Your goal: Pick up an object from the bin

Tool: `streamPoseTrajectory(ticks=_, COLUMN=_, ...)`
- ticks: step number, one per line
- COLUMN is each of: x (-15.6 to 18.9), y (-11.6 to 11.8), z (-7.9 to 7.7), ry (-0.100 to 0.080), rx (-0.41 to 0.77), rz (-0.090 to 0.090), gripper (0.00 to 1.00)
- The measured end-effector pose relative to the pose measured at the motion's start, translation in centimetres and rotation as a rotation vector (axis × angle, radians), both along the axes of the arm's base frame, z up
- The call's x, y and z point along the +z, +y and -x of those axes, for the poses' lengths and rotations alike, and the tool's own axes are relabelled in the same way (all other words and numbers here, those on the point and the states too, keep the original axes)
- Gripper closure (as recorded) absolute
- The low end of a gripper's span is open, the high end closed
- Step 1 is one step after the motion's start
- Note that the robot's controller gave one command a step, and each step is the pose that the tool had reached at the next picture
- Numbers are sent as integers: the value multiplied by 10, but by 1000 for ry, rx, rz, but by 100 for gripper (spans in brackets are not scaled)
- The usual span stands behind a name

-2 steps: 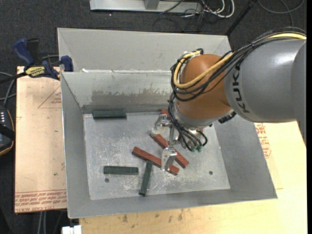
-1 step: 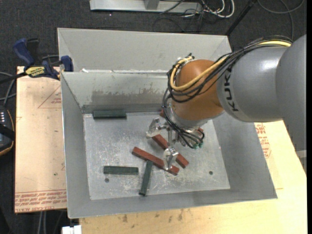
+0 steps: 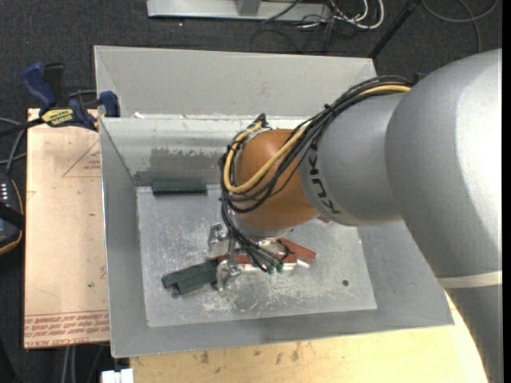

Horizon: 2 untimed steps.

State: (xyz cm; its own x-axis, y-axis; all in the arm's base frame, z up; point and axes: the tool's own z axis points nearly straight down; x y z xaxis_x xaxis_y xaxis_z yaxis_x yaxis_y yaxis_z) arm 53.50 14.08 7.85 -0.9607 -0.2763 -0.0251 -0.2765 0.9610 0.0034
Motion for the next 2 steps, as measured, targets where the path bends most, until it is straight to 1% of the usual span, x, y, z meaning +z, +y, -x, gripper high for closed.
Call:
streamPoseTrajectory(ticks=1, x=0, y=0, z=0, ry=0, rx=0, rz=0, gripper=100)
streamPoseTrajectory(ticks=2, x=193, y=-3, z=33, ry=25, rx=49, rz=11, gripper=100)
